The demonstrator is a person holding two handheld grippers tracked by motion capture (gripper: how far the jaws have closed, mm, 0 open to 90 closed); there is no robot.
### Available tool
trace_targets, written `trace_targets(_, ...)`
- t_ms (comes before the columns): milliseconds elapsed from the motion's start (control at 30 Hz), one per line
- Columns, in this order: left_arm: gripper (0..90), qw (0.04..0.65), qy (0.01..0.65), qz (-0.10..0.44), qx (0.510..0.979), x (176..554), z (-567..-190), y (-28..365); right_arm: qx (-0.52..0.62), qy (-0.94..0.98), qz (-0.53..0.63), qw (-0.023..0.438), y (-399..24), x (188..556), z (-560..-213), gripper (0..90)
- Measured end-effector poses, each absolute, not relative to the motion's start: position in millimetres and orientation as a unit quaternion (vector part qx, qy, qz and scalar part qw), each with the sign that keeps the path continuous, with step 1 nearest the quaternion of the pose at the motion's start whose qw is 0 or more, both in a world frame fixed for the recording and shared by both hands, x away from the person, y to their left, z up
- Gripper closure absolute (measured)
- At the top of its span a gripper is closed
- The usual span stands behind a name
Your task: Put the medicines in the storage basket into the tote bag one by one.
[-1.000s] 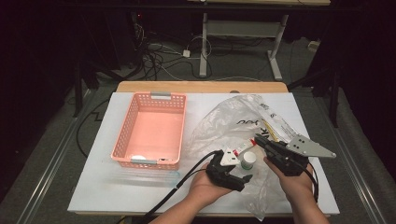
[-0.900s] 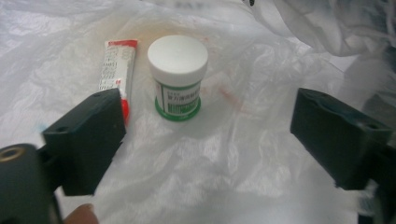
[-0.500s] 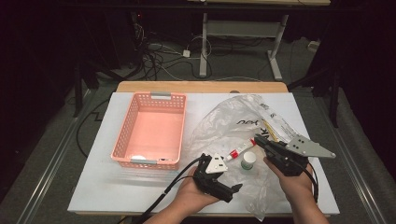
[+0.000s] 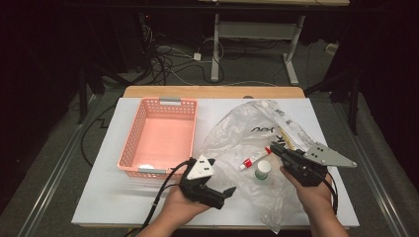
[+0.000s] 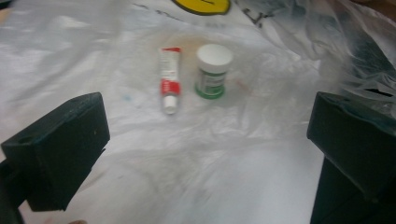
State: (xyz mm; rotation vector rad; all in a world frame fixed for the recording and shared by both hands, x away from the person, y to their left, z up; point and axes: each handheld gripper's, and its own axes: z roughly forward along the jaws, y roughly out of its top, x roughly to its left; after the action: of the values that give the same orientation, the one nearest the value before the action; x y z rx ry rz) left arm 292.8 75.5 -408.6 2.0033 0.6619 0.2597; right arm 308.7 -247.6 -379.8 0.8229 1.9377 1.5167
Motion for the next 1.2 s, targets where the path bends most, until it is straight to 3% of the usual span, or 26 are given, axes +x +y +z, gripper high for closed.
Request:
trace_targets(367, 3.6, 0.478, 0.350, 0.157, 0.790, 307.1, -406.1, 149.4, 0.303, 0.723, 0.560, 0.268, -245.2, 309.6, -381.3, 90.0)
trace_targets(600, 7.0, 0.470, 0.381, 0.174, 0.777, 313.4, -410.9, 175.4, 0.304, 0.723, 0.560, 0.268, -245.2, 309.7, -381.7, 90.0)
trace_targets(800, 15.1, 0.467, 0.400, 0.178, 0.769, 315.8, -416.4, 189.1, 0.306, 0.721, 0.561, 0.268, -246.5, 309.5, -381.3, 90.0)
trace_targets(1200, 57.4, 0.428, 0.446, 0.161, 0.769, 324.8, -416.7, 191.8, 0.306, 0.722, 0.558, 0.269, -245.5, 308.4, -381.2, 90.0)
